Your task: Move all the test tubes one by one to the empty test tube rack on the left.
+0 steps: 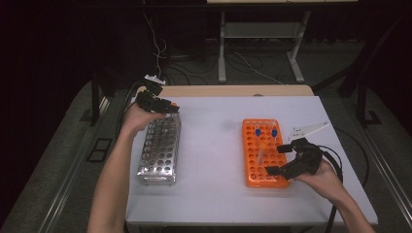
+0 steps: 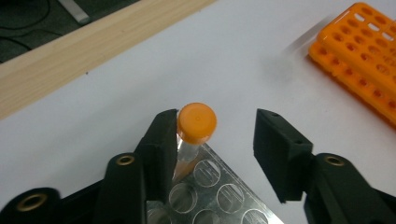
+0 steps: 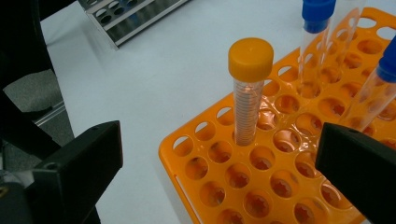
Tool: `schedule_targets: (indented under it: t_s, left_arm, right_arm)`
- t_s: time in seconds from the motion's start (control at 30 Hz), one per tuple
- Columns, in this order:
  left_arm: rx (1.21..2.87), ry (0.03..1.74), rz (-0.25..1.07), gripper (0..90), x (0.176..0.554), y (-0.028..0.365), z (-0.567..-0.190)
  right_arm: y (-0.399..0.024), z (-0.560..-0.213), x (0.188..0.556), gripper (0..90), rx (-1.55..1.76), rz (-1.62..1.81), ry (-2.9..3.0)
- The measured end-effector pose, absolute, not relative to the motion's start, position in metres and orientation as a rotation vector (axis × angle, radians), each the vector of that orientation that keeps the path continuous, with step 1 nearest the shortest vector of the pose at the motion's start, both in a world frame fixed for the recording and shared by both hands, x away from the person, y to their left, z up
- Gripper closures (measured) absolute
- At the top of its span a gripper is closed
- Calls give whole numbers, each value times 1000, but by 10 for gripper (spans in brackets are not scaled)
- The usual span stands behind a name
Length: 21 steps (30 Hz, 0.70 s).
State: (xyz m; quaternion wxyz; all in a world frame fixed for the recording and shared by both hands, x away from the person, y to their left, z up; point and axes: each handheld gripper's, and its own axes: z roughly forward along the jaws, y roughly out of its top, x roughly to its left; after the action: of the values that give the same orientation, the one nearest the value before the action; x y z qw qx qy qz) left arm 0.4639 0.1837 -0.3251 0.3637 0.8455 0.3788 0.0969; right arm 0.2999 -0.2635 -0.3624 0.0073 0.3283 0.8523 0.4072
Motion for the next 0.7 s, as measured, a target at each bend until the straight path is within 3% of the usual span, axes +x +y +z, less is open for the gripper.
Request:
schedule_targets:
  t_s: [0.4, 0.7]
  left_arm:
    - [2153, 937, 268, 264, 441, 180, -303]
    - [2142, 900, 275, 186, 420, 175, -295]
  right_arm:
    - [-254, -372, 305, 4, 1011, 1212, 2699]
    - [-249, -378, 309, 4, 1001, 1184, 2710]
